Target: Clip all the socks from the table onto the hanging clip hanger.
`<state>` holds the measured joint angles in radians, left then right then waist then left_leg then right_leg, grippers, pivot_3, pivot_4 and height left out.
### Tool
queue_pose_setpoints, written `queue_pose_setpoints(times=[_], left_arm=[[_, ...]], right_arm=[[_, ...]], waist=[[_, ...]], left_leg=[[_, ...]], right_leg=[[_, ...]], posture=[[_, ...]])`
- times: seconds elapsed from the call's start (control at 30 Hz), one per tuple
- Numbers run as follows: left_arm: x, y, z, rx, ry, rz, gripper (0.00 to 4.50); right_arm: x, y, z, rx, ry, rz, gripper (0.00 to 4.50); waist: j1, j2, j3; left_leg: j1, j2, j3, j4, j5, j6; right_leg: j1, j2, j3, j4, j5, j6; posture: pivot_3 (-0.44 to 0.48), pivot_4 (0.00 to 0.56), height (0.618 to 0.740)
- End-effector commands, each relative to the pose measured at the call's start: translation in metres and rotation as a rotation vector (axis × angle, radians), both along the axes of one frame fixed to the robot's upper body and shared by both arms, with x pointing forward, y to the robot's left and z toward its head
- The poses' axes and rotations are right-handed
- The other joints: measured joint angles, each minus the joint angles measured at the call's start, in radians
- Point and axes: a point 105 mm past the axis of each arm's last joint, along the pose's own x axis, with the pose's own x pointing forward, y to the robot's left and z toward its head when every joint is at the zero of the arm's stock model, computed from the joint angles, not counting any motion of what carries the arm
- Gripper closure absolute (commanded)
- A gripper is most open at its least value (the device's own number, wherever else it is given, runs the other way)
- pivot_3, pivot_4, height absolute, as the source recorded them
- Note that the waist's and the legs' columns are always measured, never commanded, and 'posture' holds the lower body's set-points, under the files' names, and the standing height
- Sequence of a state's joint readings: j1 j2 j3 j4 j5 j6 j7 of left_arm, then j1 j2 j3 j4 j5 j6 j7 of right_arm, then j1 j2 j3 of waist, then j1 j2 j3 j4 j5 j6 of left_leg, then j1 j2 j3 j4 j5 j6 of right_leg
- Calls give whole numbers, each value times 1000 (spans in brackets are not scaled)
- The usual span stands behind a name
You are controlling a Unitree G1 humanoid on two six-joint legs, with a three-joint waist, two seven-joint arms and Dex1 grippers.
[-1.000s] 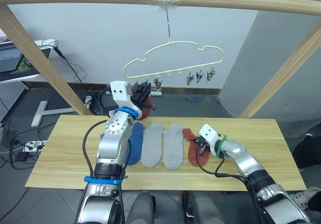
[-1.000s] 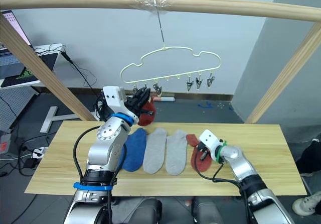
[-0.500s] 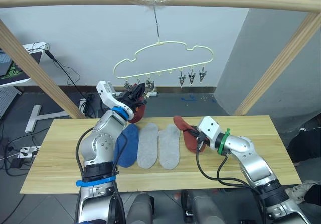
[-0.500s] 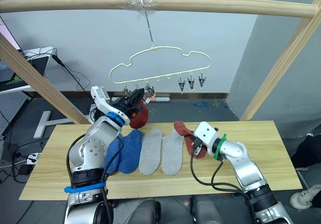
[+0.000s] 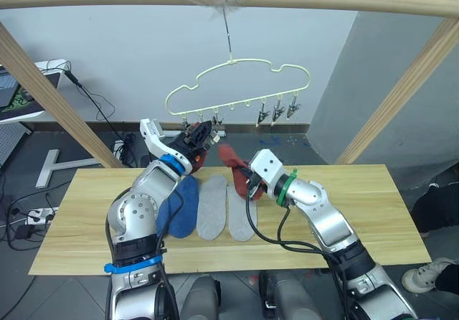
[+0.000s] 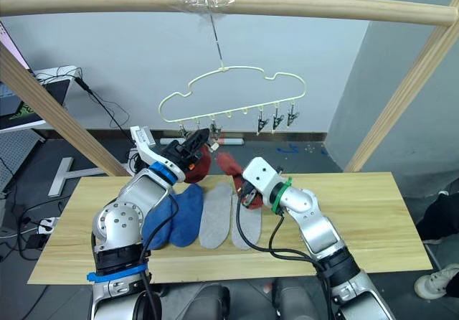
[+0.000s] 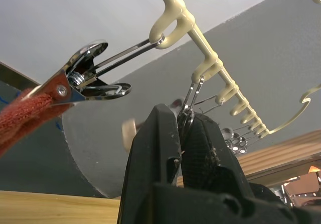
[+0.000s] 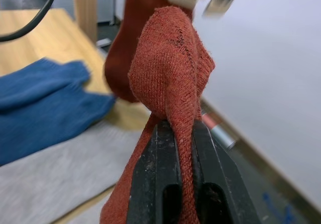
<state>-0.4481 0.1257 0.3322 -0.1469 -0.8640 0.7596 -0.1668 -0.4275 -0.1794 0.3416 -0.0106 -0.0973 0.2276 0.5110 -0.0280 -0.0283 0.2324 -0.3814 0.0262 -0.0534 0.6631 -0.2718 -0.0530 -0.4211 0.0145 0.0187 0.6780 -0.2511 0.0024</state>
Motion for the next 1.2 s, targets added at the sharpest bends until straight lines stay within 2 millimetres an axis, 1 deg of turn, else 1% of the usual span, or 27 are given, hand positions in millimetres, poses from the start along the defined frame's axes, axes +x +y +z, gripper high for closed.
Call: queue_pose_setpoints(times=[0.03, 0.27, 0.47, 0.77, 0.87, 0.93, 0.97, 1.1, 1.2], left_arm=[[-6, -3, 11, 3, -44, -18, 4309], [-6, -3, 10, 4, -42, -18, 4309], [-6, -3, 12, 4, -46, -17, 4309], [-8, -4, 9, 6, -35, -25, 4309], [-8, -2, 10, 18, -42, -20, 4309], [-8, -1, 11, 25, -50, -16, 3575], [-9, 0, 11, 25, -52, -17, 3310], [-11, 1, 10, 20, -50, -19, 1987], [-15, 6, 9, 32, -45, -11, 1056]], right_arm=[[2, 4, 12, 25, -45, 14, 4442], [1, 16, 18, 37, -56, 49, 4442], [0, 21, 16, 33, -54, 61, 4442], [2, 26, 28, 68, -74, 55, 4442], [2, 27, 28, 68, -73, 56, 4442], [2, 27, 27, 63, -69, 57, 4500], [2, 26, 27, 64, -68, 57, 4500], [2, 27, 26, 68, -58, 60, 4500], [-1, 29, 22, 93, -12, 73, 4500]], waist=[[0, 0, 0], [0, 0, 0], [1, 0, 0], [1, 0, 0], [1, 0, 0], [1, 0, 0], [1, 0, 0], [1, 0, 1], [1, 0, 1]], left_leg=[[0, 0, 0, 0, 0, 0], [0, 0, 0, 0, 0, 0], [0, 0, 0, 0, 0, 0], [0, 0, 0, 0, 0, 0], [0, 0, 0, 0, 0, 0], [0, 0, 0, -1, 0, 0], [-1, 0, 0, -1, 0, 0], [-1, 0, 0, -1, 0, 0], [-1, 0, 0, -1, 0, 0]], right_leg=[[0, 0, 0, 0, 0, 0], [0, 0, 0, 0, 0, 0], [0, 0, 0, -1, 0, 0], [0, 0, 0, -1, 0, 0], [0, 0, 0, -1, 0, 0], [0, 0, 0, -1, 0, 0], [0, 0, 0, -1, 0, 0], [0, 0, 0, -2, 0, 0], [-1, 0, 0, -2, 0, 0]], posture=[[42, 211, 740], [47, 214, 740], [52, 218, 740], [53, 223, 740], [54, 222, 740], [54, 222, 740], [55, 224, 740], [55, 224, 740], [58, 225, 740]])
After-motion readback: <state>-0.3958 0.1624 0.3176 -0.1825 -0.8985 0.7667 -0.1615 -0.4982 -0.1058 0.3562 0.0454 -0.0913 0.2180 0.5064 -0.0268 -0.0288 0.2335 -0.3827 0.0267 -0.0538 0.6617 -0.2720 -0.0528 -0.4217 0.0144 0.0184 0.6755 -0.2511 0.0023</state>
